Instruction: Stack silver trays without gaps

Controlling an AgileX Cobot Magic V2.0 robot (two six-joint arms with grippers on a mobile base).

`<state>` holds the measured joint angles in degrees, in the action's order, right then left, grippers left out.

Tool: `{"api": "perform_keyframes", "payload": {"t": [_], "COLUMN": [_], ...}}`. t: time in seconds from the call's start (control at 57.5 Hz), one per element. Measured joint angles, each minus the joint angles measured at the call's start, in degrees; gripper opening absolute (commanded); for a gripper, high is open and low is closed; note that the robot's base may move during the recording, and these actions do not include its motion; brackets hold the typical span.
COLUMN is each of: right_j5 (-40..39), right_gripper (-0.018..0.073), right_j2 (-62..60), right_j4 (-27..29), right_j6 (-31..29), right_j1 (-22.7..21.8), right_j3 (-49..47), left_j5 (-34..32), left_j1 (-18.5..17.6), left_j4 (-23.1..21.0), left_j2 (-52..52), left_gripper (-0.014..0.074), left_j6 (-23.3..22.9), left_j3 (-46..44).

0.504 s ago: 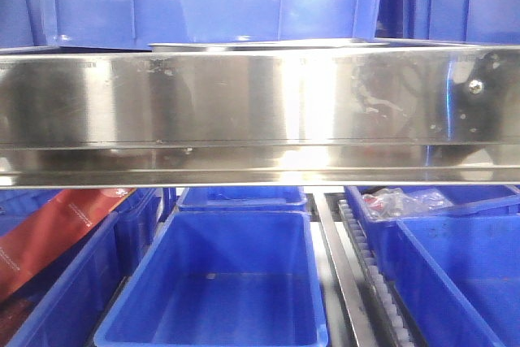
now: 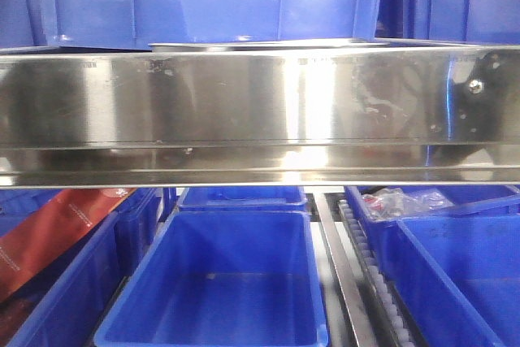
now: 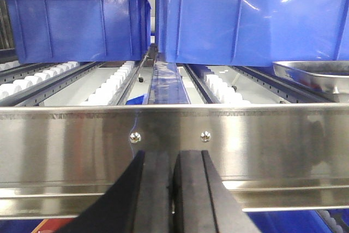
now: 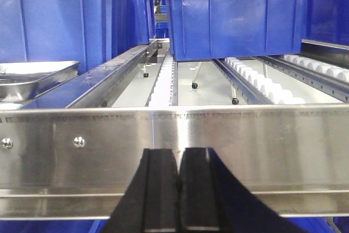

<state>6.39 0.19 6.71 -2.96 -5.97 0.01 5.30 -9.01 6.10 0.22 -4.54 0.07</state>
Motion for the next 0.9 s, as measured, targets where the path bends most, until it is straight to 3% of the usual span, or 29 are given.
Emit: {"api": "perform_keyframes", "payload": {"t": [0.521,0.765,0.904], "right_j5": [0.0,-6.4,-9.3], "right_gripper": [-0.0079,-0.0079,-0.0079], "right_j2": [0.0,0.0,0.0], "right_j4": [0.0,0.0,0.0], "right_j6": [0.0,0.0,0.0], "right_j1": [0.0,0.0,0.0], "right_j3": [0.0,0.0,0.0], "left_j5": [0.0,-0.1,-6.2], "left_j1": [0.0,0.0,0.0], "left_j4": [0.0,0.0,-4.4], "left_j2": [0.0,0.0,0.0], "left_gripper": [-0.0007,-0.0007,-0.0007], "left_j6": [0.0,0.0,0.0], "left_j3": [0.0,0.0,0.1]}}
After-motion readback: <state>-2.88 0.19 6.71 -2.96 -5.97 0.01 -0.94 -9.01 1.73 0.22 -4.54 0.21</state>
